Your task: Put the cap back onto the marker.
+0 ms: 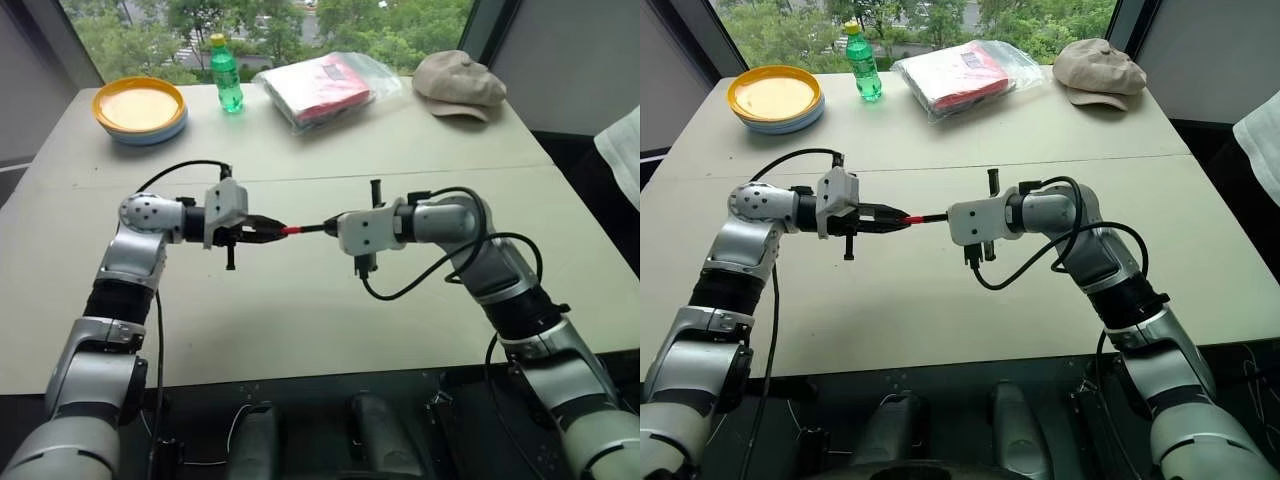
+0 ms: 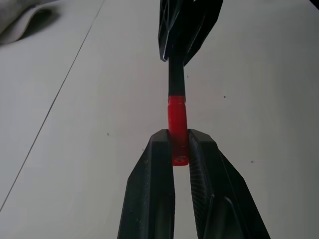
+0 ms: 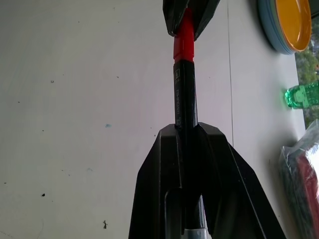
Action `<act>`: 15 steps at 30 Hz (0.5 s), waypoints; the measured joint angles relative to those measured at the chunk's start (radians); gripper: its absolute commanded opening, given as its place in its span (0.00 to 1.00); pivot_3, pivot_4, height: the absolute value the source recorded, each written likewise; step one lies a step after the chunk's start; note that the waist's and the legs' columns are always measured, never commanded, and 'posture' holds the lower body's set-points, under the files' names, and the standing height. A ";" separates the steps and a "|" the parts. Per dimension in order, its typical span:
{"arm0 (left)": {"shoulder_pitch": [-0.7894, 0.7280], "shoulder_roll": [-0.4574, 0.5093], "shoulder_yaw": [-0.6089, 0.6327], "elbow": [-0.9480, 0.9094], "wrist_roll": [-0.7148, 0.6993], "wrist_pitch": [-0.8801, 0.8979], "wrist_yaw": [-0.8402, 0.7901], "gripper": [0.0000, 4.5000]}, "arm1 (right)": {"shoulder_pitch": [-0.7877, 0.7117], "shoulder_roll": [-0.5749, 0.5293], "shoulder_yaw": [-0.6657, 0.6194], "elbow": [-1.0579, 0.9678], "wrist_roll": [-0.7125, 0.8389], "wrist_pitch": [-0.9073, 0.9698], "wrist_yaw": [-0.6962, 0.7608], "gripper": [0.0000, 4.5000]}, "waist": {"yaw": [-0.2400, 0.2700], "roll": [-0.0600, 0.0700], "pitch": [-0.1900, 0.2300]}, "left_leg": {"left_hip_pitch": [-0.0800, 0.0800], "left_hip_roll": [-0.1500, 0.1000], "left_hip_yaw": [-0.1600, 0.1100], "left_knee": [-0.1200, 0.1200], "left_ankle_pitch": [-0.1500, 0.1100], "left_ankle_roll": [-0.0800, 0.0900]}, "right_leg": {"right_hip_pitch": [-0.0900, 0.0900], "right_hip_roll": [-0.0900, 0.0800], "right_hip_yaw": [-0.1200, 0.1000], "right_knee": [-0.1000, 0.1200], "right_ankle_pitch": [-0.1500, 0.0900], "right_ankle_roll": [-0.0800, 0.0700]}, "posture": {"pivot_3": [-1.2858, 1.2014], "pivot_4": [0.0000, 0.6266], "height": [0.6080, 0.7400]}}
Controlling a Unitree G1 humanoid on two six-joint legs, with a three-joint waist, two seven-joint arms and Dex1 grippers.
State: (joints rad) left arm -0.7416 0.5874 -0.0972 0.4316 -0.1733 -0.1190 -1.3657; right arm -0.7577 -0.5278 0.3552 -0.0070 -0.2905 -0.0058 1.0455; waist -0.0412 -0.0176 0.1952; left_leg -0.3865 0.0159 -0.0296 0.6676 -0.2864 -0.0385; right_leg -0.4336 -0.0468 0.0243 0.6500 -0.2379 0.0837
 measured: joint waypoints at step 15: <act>0.000 -0.017 -0.007 0.055 0.054 -0.154 0.008 0.00 | 0.015 0.007 0.001 -0.030 -0.002 0.072 0.030 0.00 | 0.000 0.000 0.000 | 0.000 0.000 0.000 0.000 0.000 0.000 | 0.000 0.000 0.000 0.000 0.000 0.000 | 0.52 0.24 1.00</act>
State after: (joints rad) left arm -0.7418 0.5704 -0.1040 0.4867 -0.1196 -0.2732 -1.3577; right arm -0.7427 -0.5211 0.3558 -0.0374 -0.2930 0.0661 1.0758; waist -0.0410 -0.0176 0.1952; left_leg -0.3865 0.0159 -0.0296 0.6676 -0.2864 -0.0384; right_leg -0.4335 -0.0468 0.0243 0.6500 -0.2379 0.0837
